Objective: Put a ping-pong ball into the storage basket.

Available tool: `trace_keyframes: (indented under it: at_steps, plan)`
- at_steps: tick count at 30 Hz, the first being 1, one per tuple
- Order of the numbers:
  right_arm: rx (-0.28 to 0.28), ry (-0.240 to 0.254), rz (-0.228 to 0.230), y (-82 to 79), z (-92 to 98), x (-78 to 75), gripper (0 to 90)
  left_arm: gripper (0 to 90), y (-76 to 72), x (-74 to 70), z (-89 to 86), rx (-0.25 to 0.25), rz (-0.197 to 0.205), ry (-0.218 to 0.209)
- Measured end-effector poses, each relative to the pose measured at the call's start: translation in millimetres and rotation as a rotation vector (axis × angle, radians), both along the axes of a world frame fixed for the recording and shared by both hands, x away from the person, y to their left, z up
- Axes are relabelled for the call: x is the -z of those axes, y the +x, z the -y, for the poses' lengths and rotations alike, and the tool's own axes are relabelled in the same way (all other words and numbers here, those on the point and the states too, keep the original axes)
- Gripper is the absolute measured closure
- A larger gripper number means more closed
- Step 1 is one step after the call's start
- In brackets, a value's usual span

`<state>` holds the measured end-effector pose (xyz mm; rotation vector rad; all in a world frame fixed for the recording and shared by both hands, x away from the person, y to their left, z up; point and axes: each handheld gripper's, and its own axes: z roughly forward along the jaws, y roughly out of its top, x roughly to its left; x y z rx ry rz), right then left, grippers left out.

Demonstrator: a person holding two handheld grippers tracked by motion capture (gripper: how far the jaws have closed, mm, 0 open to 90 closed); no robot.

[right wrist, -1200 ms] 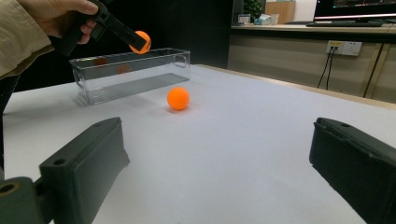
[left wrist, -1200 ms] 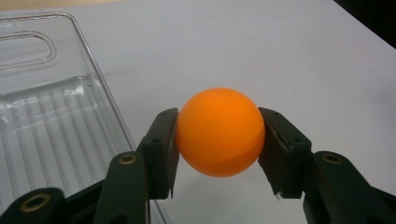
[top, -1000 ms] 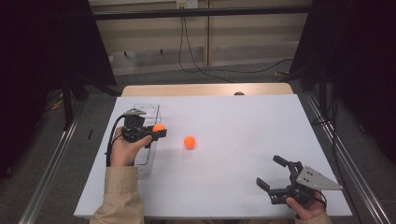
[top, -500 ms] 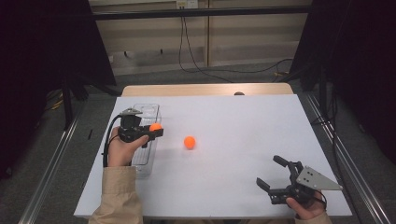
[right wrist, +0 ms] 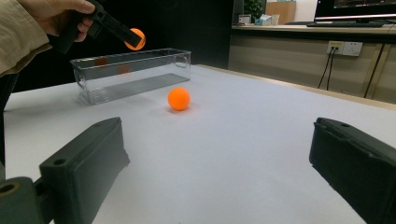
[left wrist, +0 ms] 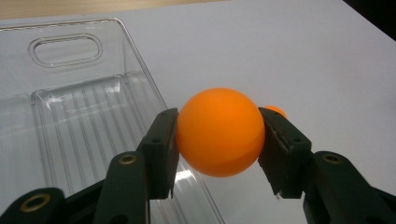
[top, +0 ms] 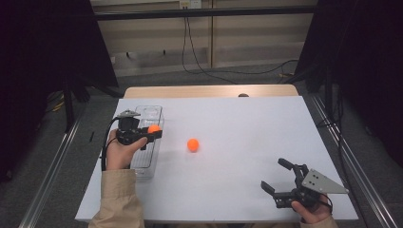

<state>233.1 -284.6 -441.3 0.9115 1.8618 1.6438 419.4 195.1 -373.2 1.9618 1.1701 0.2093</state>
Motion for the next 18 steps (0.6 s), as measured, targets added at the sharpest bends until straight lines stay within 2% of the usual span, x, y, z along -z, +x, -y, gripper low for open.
trace_keyframes:
  at_steps: [18]
  plan:
    - [-0.002, 0.000, 0.001, 0.0, 0.0, -0.1, 2.8, 50.8, -0.2, 0.4, -6.2, -0.022, 0.002, 0.008]
